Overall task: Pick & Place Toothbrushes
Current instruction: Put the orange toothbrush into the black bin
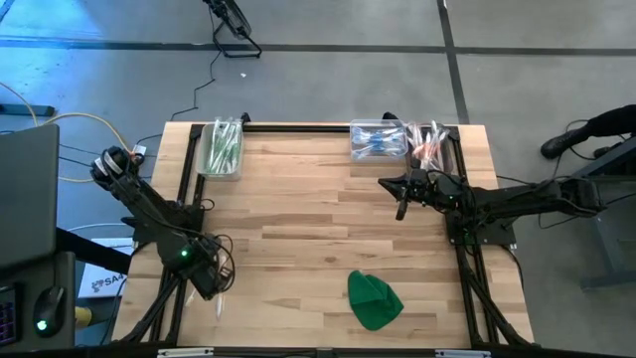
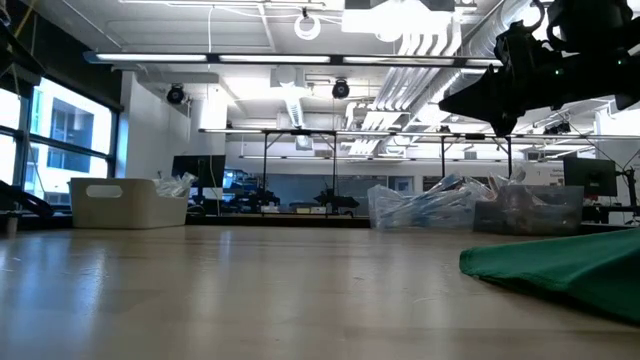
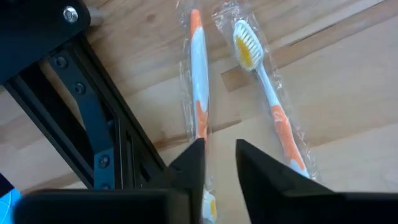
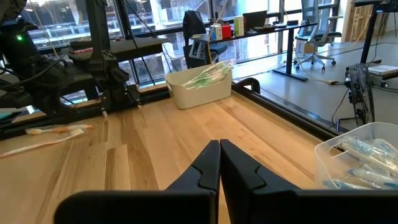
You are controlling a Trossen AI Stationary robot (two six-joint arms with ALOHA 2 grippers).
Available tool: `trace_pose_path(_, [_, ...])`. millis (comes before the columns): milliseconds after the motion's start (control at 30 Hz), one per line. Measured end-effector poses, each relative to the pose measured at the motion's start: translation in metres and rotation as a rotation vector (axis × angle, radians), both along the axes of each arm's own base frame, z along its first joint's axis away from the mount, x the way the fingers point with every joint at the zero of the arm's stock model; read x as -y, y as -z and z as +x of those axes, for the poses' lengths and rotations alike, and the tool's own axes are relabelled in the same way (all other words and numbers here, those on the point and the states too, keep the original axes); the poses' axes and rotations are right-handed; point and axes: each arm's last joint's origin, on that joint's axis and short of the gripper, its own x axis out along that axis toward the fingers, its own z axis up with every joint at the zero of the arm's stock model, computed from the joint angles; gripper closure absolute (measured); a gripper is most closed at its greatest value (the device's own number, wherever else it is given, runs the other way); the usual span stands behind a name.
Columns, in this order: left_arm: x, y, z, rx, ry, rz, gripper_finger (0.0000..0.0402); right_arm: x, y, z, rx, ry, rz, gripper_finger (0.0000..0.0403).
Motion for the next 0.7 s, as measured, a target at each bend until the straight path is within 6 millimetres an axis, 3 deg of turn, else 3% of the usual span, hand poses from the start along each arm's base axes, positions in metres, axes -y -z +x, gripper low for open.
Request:
trace_pose_path(200, [0.000,0.000,0.000,-0.004,0.035,-0.004,0.0276,0.000,0.000,0.000,-0.001,0.000,0.000,0.0400])
trace_pose_path(433, [0.005,0.008,0.001,-0.030,0.046,0.029,0.0285,0.000,0.000,0.000,-0.002,0.000,0.000,0.0400])
trace_pose_path(700, [0.024,0.028,-0.005,-0.147,0.091,0.026,0.0286,0.000,0.000,0.000,-0.002,0.000,0.000,0.0401])
